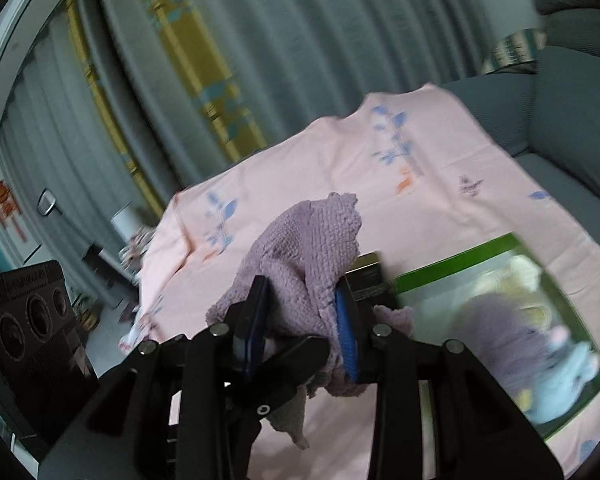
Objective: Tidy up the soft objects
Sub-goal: 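Carry the knit cloth into the green box and open the right gripper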
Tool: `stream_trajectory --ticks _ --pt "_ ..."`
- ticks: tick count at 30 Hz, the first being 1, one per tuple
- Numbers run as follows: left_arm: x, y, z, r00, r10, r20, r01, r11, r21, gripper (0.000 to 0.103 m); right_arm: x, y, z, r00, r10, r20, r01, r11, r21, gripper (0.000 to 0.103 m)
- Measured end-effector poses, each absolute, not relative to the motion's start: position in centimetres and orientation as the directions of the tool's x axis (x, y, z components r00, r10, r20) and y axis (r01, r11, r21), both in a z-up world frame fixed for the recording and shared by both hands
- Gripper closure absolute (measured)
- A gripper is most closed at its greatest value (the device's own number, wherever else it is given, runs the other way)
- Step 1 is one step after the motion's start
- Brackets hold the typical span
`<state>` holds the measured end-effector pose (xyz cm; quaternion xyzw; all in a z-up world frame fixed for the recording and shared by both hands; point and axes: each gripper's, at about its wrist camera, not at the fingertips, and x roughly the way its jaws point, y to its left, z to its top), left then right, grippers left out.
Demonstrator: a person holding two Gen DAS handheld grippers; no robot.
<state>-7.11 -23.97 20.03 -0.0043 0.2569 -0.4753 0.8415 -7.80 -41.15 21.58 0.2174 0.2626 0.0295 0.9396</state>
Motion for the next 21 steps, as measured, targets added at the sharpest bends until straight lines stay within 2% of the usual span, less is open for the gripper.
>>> stream_trajectory --ticks 5,15,21 --pt "-6.2 -28.0 17.9 0.308 -0.823 -0.477 0.827 0.480 -0.294 0.067 -7.6 -44.8 19.4 0.852 0.058 -0.520 0.185 0.896 0.403 0.070" --pt "-4.4 -33.8 14.7 0.209 -0.801 -0.561 0.820 0.457 -0.346 0.067 -6.8 -50.6 15.3 0.830 0.034 -0.557 0.302 0.811 0.500 0.070" --pt "-3.8 -36.9 12.9 0.208 -0.737 -0.643 0.795 0.510 -0.328 0.067 -5.7 -52.6 12.5 0.781 0.018 -0.625 0.393 0.764 0.512 0.070"
